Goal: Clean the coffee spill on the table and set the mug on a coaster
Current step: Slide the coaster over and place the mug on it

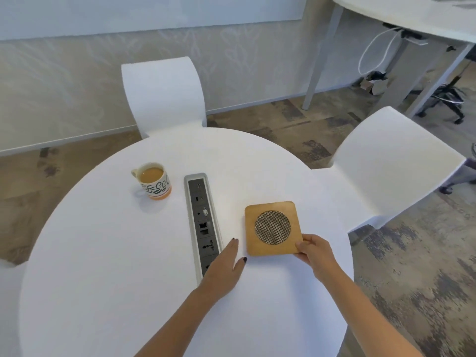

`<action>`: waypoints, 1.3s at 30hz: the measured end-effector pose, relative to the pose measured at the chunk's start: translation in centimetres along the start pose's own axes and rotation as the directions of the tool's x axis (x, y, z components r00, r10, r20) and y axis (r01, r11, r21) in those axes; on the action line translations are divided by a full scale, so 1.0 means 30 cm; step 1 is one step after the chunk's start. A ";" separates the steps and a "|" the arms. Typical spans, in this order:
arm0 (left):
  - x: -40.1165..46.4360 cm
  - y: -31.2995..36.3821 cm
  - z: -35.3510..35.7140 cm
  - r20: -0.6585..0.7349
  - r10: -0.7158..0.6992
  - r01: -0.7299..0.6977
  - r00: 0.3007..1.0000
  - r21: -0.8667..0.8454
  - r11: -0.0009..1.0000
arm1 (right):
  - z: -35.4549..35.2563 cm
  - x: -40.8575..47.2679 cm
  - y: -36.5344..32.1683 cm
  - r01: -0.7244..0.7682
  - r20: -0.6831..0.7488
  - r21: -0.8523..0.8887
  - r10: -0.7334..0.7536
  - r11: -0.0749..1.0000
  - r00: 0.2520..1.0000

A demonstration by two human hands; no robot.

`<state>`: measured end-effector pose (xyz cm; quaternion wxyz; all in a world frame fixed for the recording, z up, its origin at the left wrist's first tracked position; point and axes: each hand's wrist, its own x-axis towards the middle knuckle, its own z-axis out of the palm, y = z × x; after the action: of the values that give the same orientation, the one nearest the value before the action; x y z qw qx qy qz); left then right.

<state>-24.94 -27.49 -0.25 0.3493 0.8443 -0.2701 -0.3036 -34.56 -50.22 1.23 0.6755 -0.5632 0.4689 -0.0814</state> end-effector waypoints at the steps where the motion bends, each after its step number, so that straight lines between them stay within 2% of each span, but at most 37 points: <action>1: -0.022 0.012 -0.022 -0.030 -0.065 0.060 0.997 -0.147 0.987 | 0.018 -0.016 -0.009 0.003 0.039 0.019 -0.003 1.000 0.999; 3: -0.059 0.030 -0.067 -0.058 -0.162 0.128 0.985 -0.385 0.914 | 0.062 -0.051 -0.030 0.011 0.119 0.052 -0.017 0.999 0.993; 9: -0.169 0.007 -0.204 -0.054 -0.294 0.170 0.954 -0.712 0.682 | 0.234 -0.143 -0.067 0.010 0.297 0.113 -0.043 0.994 0.954; 13: -0.240 -0.045 -0.291 -0.145 -0.326 0.090 0.934 -0.787 0.610 | 0.359 -0.204 -0.068 0.018 0.374 0.135 -0.068 0.991 0.925; 17: -0.307 -0.148 -0.365 -0.198 -0.372 0.064 0.907 -0.808 0.586 | 0.490 -0.258 -0.048 0.044 0.408 0.091 -0.078 0.995 0.909; 23: -0.372 -0.335 -0.492 -0.271 -0.414 0.050 0.869 -0.784 0.619 | 0.716 -0.310 0.016 0.056 0.421 -0.058 -0.026 0.997 0.907; 28: -0.373 -0.480 -0.570 -0.271 -0.416 0.140 0.868 -0.670 0.729 | 0.878 -0.304 0.101 0.014 0.300 -0.167 0.037 0.986 0.953; 34: -0.309 -0.632 -0.628 -0.210 -0.431 0.237 0.877 -0.593 0.770 | 1.017 -0.264 0.180 -0.044 0.114 -0.173 0.064 0.984 0.991; 39: -0.245 -0.693 -0.647 -0.186 -0.426 0.283 0.885 -0.511 0.812 | 1.071 -0.248 0.196 -0.046 0.014 -0.227 0.051 0.973 0.999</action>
<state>-11.18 -1.63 -2.44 0.5154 0.8050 0.0302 -0.2922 -17.78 -21.40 -2.06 0.6134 -0.6256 0.4820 -0.0054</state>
